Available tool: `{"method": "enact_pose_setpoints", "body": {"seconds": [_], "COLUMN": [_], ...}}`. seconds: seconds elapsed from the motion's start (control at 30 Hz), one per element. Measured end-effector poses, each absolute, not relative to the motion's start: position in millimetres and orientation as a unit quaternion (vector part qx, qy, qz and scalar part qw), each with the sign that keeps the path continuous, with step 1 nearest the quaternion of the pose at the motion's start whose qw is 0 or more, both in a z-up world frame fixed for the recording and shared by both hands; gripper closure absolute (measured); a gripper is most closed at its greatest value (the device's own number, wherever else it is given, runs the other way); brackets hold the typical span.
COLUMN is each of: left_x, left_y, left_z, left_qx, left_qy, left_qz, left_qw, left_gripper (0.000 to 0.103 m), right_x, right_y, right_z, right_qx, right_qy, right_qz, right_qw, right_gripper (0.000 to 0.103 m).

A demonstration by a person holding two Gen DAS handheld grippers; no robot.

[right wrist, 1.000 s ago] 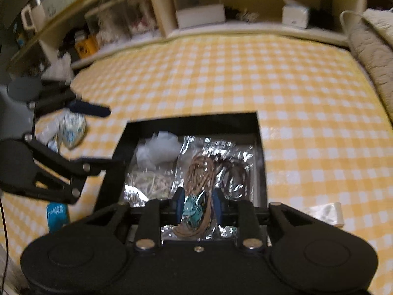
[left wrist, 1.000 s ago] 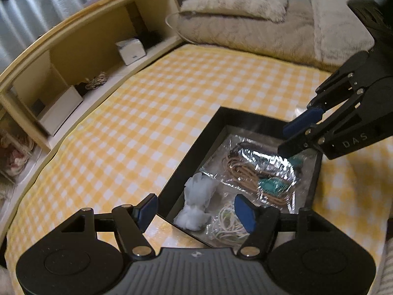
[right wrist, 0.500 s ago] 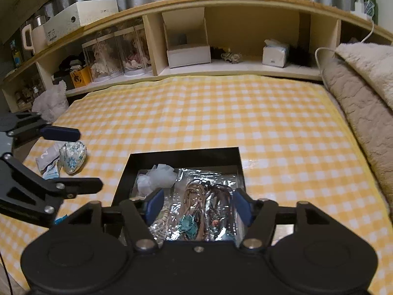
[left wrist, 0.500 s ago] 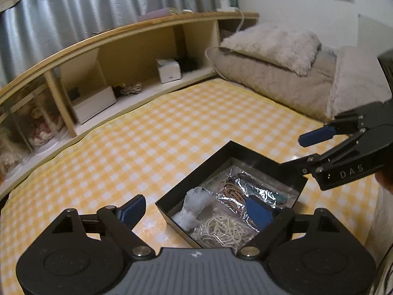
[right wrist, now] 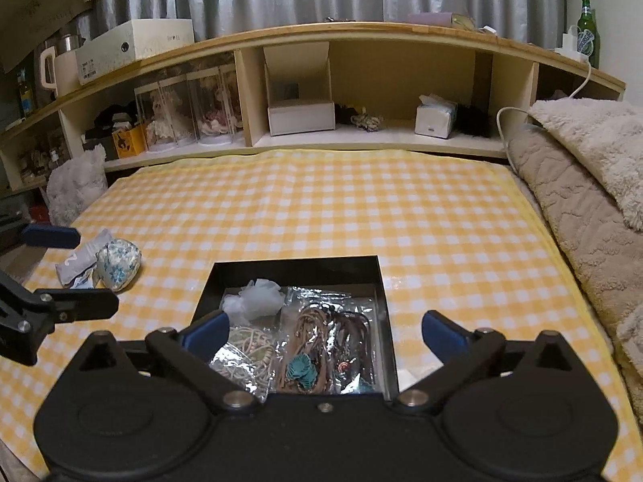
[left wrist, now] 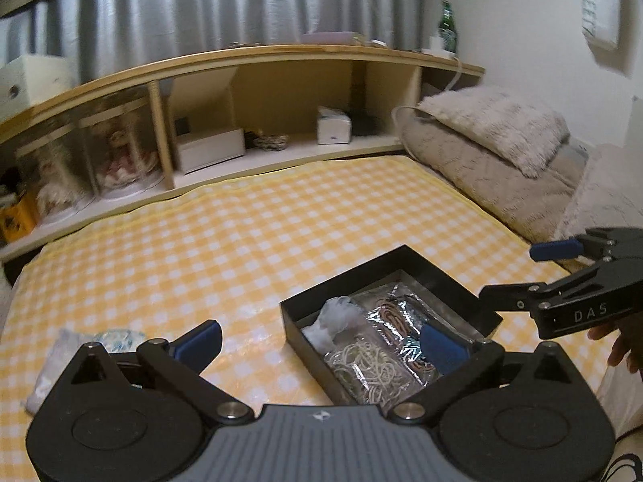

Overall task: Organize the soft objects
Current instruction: 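Move the left gripper to the white printed sachet while the right gripper approaches the blue packet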

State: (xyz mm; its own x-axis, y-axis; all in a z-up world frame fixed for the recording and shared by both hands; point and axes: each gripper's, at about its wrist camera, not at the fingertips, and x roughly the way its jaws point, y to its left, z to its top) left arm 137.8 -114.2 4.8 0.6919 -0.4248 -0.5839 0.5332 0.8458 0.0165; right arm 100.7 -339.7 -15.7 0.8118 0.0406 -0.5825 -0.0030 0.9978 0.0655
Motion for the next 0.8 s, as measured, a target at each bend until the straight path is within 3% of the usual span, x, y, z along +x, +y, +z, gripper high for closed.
{"method": "enact_pose_setpoints", "body": {"seconds": [0.8], "left_x": [181.8], "left_y": [17.0], "left_z": [-5.8], "left_qx": [0.006], "left_qy": [0.293], "left_qz": [-0.099], "left_qw": [0.951], "left_gripper": [0.0], "right_x": [129.9], "right_y": [-268.9], "right_z": [-28.8], "right_qx": [0.02], "right_qy": [0.305], "right_qz": [0.072], "right_qw": [0.949], "right_gripper": [0.0]}}
